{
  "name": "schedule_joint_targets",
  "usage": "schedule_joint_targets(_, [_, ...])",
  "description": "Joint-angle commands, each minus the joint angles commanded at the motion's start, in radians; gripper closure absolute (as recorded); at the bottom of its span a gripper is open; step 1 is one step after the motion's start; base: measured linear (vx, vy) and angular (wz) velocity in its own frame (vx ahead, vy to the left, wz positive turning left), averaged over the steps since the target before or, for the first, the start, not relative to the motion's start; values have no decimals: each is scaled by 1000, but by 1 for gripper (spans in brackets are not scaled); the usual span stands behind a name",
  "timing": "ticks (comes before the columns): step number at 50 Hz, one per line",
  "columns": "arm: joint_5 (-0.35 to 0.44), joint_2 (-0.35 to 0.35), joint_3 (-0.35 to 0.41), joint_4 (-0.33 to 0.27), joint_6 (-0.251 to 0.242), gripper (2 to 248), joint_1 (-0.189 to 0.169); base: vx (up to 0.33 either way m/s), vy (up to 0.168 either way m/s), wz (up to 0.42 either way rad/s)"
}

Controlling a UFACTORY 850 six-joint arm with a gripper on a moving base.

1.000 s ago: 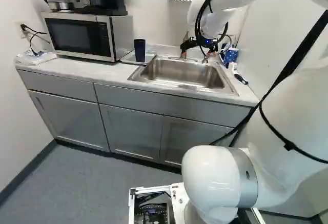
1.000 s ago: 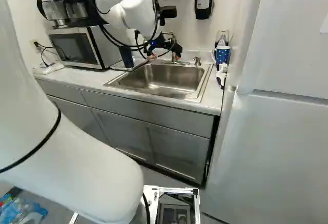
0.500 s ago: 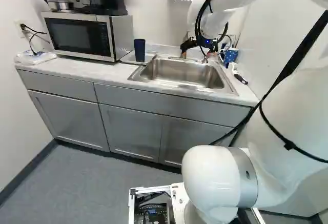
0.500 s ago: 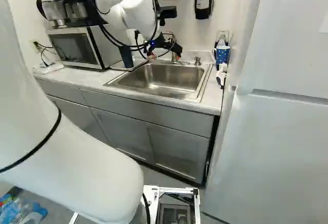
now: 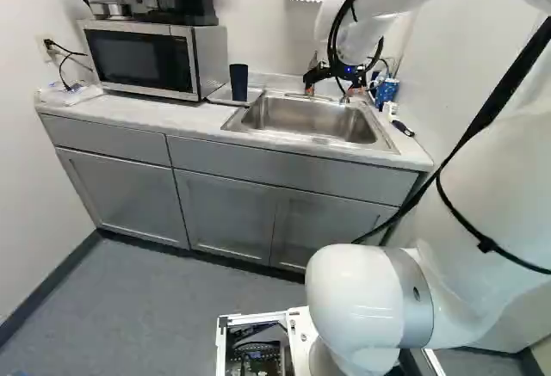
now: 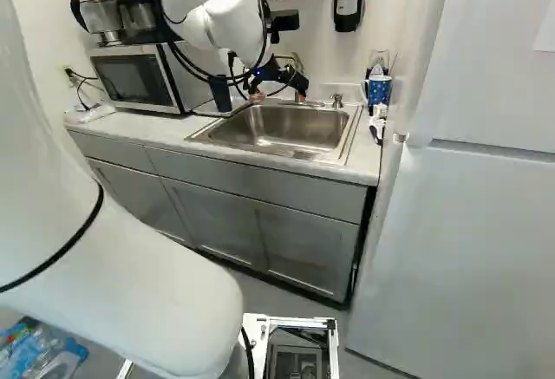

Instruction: Rinse the cup and place it in the tray

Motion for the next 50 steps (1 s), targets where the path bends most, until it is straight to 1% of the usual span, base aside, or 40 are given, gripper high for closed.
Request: schedule_joint_targets(50, [0,0,0,0,0,3,0,-125,87,-8])
